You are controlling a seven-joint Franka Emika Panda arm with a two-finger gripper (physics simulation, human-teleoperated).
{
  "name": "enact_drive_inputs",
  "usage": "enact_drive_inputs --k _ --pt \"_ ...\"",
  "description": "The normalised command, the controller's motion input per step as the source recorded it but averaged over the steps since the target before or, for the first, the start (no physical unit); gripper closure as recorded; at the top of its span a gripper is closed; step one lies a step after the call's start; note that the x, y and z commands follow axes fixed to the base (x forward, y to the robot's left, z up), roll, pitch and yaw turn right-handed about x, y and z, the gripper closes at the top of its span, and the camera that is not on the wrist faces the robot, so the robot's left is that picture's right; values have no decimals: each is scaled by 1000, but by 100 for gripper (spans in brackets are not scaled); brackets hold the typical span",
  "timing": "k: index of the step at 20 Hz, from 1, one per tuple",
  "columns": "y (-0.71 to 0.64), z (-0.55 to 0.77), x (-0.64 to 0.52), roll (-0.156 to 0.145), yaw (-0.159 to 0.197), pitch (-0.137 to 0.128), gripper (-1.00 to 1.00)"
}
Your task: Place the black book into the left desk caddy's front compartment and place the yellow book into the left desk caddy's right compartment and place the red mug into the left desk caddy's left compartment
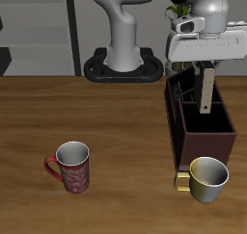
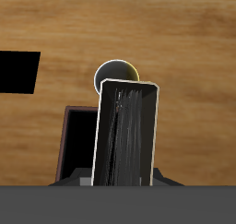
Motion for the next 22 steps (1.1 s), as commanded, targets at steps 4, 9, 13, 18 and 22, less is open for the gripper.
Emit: enact_drive_inputs --k 4,9,13,18,22 --pt "460 -111 44 83 -49 20 100" --pt "215 -78 46 14 -28 20 100" --pt "117 -71 26 20 -3 7 100" --pt "-102 -183 15 -6 -18 11 100" --pt "-55 -267 -44 -8 -49 35 100"
